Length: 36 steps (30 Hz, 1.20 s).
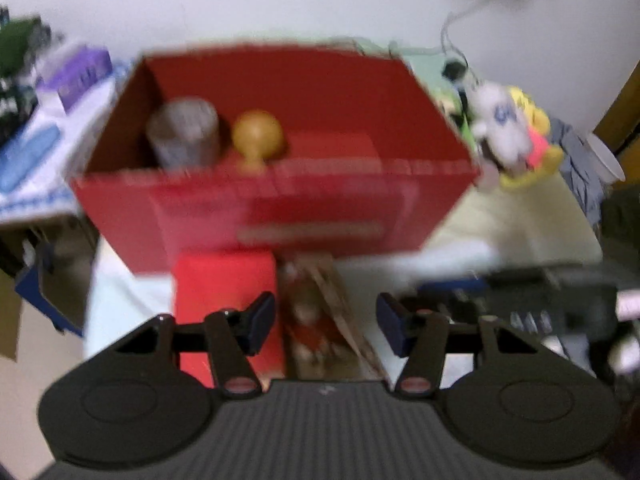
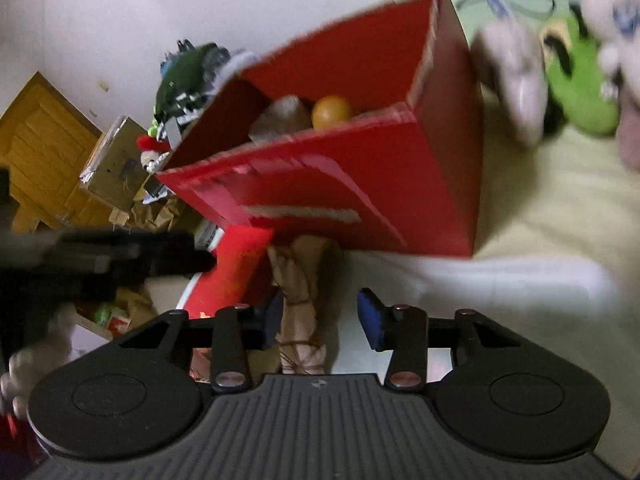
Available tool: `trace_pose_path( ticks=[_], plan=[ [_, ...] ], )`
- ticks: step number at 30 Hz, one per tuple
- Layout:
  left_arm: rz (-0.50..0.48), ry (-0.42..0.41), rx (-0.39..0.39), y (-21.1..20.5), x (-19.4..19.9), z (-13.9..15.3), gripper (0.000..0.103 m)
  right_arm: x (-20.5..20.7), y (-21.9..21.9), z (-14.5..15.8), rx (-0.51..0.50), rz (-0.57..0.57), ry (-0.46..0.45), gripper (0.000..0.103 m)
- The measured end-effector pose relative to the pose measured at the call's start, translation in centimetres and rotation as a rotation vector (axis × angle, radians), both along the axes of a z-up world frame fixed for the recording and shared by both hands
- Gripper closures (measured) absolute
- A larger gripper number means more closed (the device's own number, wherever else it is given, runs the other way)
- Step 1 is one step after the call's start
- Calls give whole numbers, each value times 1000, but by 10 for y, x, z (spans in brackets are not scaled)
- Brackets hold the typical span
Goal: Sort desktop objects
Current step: 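Open the right gripper, withdraw it and move to the cloth pouch, then grasp the cloth pouch's beige strap with the right gripper and lift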
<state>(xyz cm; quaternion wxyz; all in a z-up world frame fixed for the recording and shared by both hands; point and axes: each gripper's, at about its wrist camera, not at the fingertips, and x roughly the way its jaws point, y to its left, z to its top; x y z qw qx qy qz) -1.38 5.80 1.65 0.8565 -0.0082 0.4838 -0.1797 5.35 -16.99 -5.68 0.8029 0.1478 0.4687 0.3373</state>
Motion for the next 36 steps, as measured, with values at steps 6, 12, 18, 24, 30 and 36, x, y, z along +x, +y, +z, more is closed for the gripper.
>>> trace_pose_path(
  ticks=[6, 12, 18, 24, 30, 36],
  plan=[
    [22, 70, -13, -11, -14, -26, 46, 11, 9, -15, 65, 29, 73, 58],
    [40, 99, -21, -20, -10, -41, 46, 18, 26, -25, 89, 79, 121, 58],
    [45, 101, 6, -22, -3, -46, 42, 20, 43, -31, 98, 108, 154, 59],
    [44, 108, 19, -17, 2, -47, 41, 19, 39, -31, 119, 106, 151, 91],
    [0, 128, 46, -26, 6, -53, 37, 13, 4, -30, 177, 35, 188, 94],
    [-84, 159, 43, -51, 11, -68, 45, 10, -28, -29, 176, -48, 191, 94]
  ],
)
